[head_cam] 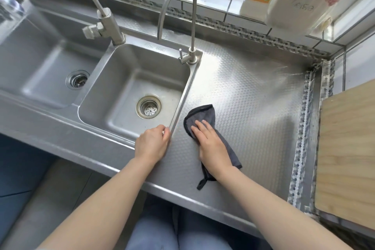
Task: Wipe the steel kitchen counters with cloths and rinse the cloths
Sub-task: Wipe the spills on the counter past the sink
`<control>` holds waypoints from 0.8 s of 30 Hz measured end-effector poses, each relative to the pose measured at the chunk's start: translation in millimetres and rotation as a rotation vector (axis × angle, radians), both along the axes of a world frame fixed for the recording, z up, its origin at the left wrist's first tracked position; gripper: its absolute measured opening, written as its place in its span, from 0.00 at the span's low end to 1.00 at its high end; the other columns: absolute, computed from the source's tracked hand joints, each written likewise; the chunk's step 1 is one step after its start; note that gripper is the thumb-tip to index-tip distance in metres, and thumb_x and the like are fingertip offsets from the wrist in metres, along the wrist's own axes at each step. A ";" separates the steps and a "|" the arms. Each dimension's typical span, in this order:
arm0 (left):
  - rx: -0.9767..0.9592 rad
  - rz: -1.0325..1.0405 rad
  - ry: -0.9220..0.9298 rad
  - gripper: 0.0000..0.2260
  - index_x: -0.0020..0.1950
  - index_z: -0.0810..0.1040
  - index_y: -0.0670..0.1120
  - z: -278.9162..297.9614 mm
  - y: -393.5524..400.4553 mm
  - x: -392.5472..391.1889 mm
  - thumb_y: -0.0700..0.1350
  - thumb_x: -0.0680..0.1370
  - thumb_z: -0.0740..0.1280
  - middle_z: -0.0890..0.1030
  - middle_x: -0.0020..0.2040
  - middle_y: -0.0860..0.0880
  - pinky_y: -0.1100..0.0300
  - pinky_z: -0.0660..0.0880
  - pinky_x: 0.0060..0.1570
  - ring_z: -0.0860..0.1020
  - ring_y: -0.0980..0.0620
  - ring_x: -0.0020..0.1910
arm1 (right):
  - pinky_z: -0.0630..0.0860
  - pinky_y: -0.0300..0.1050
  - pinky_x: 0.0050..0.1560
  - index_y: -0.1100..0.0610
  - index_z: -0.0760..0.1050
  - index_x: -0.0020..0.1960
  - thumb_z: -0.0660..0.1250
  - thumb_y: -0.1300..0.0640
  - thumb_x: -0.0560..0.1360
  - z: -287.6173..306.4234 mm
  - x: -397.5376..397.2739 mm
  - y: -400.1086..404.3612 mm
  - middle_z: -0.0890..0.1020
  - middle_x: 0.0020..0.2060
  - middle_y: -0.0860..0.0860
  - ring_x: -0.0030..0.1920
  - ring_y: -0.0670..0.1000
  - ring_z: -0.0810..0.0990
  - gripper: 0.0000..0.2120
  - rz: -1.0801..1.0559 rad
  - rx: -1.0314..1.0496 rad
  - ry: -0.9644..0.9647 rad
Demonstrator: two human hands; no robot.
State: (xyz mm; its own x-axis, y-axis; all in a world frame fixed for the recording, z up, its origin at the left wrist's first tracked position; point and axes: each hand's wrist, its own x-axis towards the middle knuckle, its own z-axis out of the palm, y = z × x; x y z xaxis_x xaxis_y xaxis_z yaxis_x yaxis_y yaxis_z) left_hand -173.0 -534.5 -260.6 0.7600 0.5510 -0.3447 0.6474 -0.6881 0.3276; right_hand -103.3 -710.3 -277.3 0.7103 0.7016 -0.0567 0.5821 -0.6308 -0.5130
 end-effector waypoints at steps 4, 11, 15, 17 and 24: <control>0.005 0.052 -0.015 0.14 0.44 0.76 0.44 7.2 22.8 -10.5 0.50 0.81 0.56 0.82 0.45 0.37 0.49 0.71 0.42 0.78 0.34 0.46 | 0.68 0.39 0.60 0.62 0.80 0.57 0.60 0.73 0.73 18.6 20.4 16.9 0.83 0.54 0.55 0.61 0.57 0.75 0.17 -0.137 0.011 0.136; -0.148 0.014 -0.077 0.12 0.54 0.79 0.48 12.7 75.7 -13.8 0.49 0.81 0.57 0.84 0.48 0.44 0.49 0.74 0.48 0.78 0.39 0.49 | 0.72 0.45 0.56 0.59 0.82 0.52 0.64 0.66 0.76 40.9 37.6 71.8 0.84 0.50 0.54 0.55 0.56 0.79 0.10 -0.269 0.023 0.218; -0.310 -0.079 -0.111 0.15 0.65 0.75 0.53 14.1 124.2 -12.4 0.50 0.79 0.61 0.82 0.53 0.53 0.52 0.75 0.54 0.80 0.49 0.49 | 0.73 0.44 0.53 0.59 0.82 0.50 0.66 0.65 0.75 50.4 31.2 134.7 0.85 0.48 0.54 0.51 0.55 0.81 0.07 -0.350 0.088 0.263; -0.380 -0.132 -0.116 0.19 0.68 0.71 0.56 14.6 157.2 -10.8 0.52 0.77 0.63 0.80 0.56 0.55 0.52 0.75 0.56 0.80 0.53 0.50 | 0.74 0.46 0.54 0.57 0.82 0.49 0.67 0.63 0.75 56.4 27.7 172.5 0.85 0.47 0.53 0.51 0.54 0.81 0.07 -0.386 0.095 0.247; -0.542 -0.269 -0.138 0.37 0.75 0.57 0.62 18.3 280.9 -10.5 0.62 0.67 0.67 0.73 0.67 0.58 0.56 0.71 0.64 0.75 0.59 0.61 | 0.75 0.41 0.49 0.54 0.81 0.46 0.69 0.62 0.74 82.8 19.1 313.9 0.84 0.41 0.47 0.45 0.50 0.83 0.05 -0.532 0.201 0.248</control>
State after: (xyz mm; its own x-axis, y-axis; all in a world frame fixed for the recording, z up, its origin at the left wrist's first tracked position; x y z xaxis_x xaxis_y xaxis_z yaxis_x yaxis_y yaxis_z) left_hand -183.5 -253.6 -242.3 0.9054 0.1081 -0.4107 0.4014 -0.5333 0.7446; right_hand -84.3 -396.4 -194.5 0.9484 0.2687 -0.1684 0.0625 -0.6792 -0.7313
